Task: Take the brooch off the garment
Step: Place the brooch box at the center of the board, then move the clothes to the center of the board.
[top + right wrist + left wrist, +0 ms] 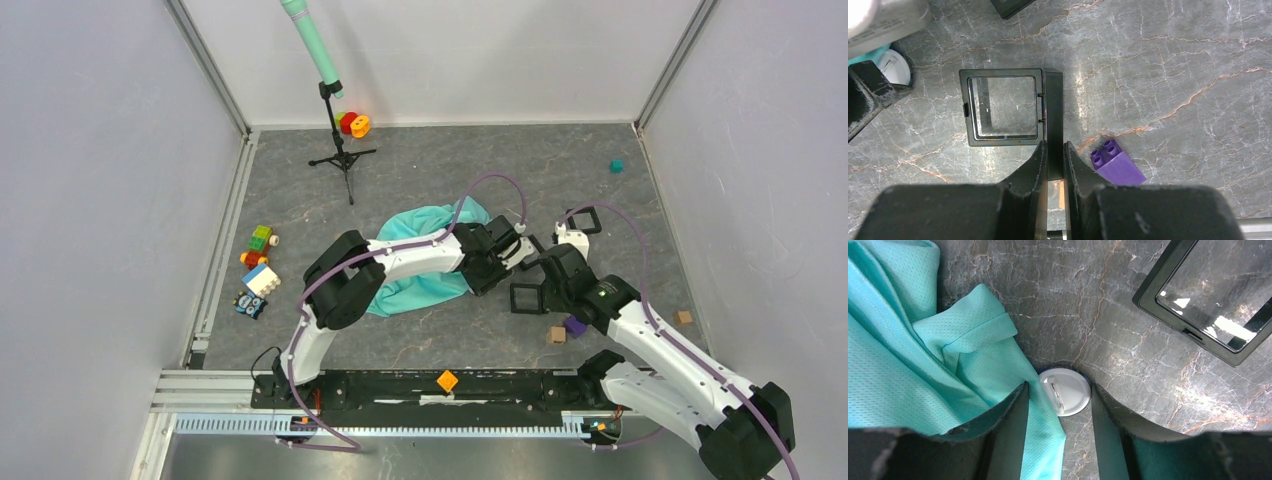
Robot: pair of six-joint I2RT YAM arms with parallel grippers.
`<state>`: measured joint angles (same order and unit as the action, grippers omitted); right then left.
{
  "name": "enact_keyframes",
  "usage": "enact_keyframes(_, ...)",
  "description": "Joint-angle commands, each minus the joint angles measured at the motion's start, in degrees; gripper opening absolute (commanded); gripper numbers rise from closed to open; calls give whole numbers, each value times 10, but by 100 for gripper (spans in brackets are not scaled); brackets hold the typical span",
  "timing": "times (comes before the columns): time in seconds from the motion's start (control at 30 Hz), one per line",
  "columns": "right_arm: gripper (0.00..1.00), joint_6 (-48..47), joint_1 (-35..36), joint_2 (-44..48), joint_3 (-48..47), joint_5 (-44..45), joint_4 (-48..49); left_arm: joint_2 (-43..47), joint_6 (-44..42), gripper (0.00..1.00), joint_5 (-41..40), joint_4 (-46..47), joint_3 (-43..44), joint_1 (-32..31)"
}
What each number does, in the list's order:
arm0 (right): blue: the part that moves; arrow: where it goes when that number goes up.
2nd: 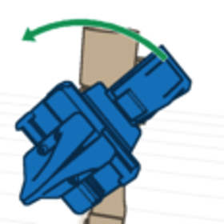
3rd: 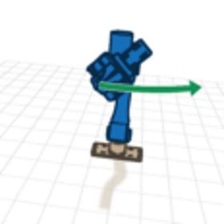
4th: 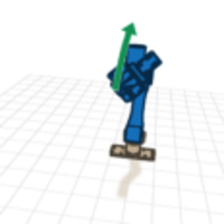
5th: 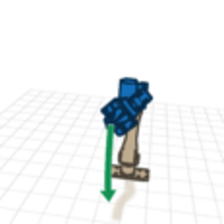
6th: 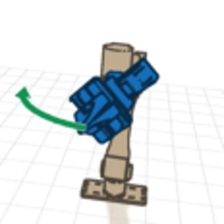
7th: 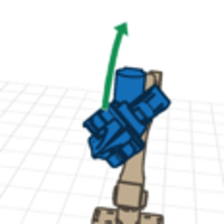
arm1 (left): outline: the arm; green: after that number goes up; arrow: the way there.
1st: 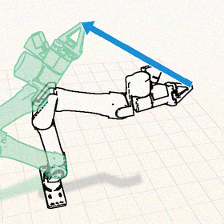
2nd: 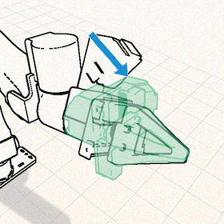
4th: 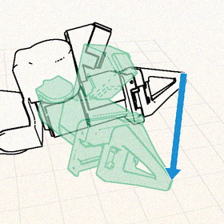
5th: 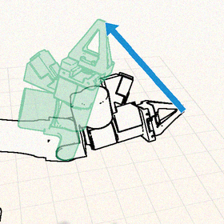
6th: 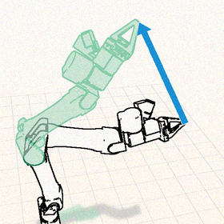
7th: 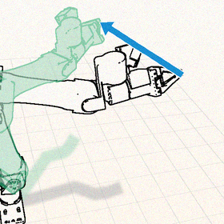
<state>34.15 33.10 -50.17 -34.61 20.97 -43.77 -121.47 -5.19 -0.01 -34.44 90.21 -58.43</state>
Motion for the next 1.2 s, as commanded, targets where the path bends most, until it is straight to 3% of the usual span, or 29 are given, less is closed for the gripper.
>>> enact_keyframes(0.0,0,-8,-4,11,1,1,16,-21,0,50,-36,-34,-2,-5)
enact_keyframes(0.13,0,-9,-4,6,-3,-3,16,3,10,47,-8,-27,-4,2)
enact_keyframes(0.37,0,-10,-5,11,-9,-9,16,86,75,45,230,55,-59,87)
enact_keyframes(0.53,0,-11,-5,10,-9,-13,16,106,122,45,313,95,-101,142)
enact_keyframes(0.67,3,-20,-5,4,-7,-17,22,116,96,48,248,74,-106,123)
enact_keyframes(0.93,44,-60,-5,-38,-47,-4,19,95,86,48,16,30,-112,124)
enact_keyframes(1.03,52,-96,-5,-36,-68,-8,22,90,103,49,-28,35,-128,148)
enact_keyframes(1.17,60,-160,-4,-15,-87,-114,77,77,111,50,-39,29,-136,177)
